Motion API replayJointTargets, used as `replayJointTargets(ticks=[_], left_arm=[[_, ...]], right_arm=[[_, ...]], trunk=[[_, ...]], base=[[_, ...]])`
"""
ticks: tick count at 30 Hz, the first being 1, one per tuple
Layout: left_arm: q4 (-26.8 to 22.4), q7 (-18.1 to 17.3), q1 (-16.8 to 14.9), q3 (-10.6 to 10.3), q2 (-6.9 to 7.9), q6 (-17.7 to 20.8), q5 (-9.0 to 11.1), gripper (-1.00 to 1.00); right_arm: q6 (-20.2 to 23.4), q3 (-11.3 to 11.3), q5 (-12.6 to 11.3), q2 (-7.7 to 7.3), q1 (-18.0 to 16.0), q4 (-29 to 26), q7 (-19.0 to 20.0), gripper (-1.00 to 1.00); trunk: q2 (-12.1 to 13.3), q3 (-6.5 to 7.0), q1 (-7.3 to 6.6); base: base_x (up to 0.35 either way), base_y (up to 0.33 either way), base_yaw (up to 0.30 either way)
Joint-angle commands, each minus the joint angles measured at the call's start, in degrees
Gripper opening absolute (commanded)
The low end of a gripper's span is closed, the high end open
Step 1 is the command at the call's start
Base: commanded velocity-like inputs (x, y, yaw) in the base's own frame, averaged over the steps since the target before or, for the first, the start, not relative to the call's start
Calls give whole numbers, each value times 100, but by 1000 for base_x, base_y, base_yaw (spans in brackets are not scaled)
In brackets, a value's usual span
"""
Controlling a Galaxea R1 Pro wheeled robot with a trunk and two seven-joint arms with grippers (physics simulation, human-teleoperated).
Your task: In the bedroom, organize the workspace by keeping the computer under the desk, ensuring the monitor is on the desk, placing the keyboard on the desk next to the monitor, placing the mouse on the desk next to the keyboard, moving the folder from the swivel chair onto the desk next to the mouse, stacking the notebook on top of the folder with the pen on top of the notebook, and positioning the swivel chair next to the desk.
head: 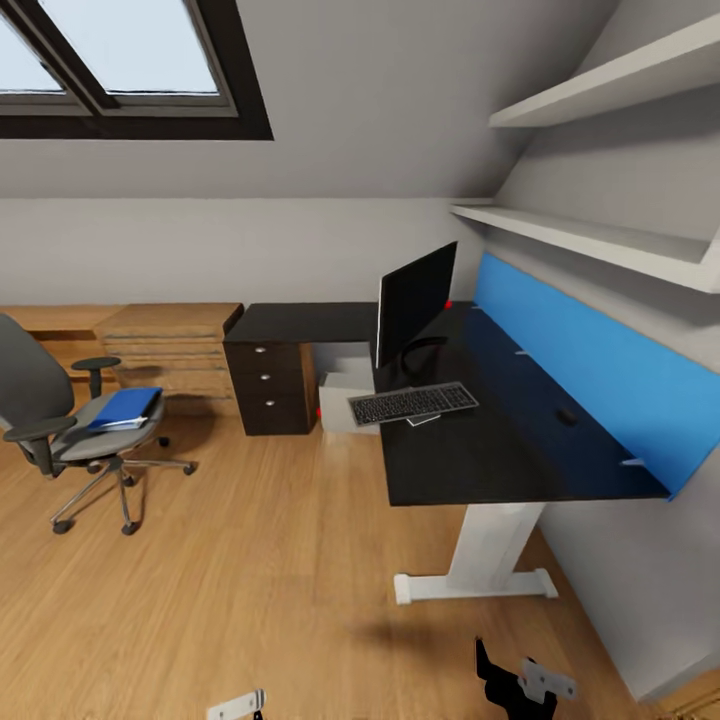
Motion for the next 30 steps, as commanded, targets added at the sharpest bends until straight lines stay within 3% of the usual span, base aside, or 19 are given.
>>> replayJointTargets(ticks=[1,7,12,30], left_arm=[[1,38,-4,-39,5,-30,60,100],[1,38,-4,-37,2,-38,60,100],[1,38,-4,-35,-2,-46,52,100],[1,47,-4,-47,-2,-24,60,100]], right_arm=[[-15,-45,-19,-1,-6,12,59,100],[-16,-42,-19,-1,-6,12,57,100],[-15,-42,-19,-1,-6,9,58,100],[-14,-50,-10,-1,-6,12,61,100]], trunk=[[-5,-6,-2],[-5,-6,-2],[-5,-6,-2],[717,317,-397]], base=[[-191,-286,0],[-154,-264,0],[-29,-36,0],[0,0,0]])
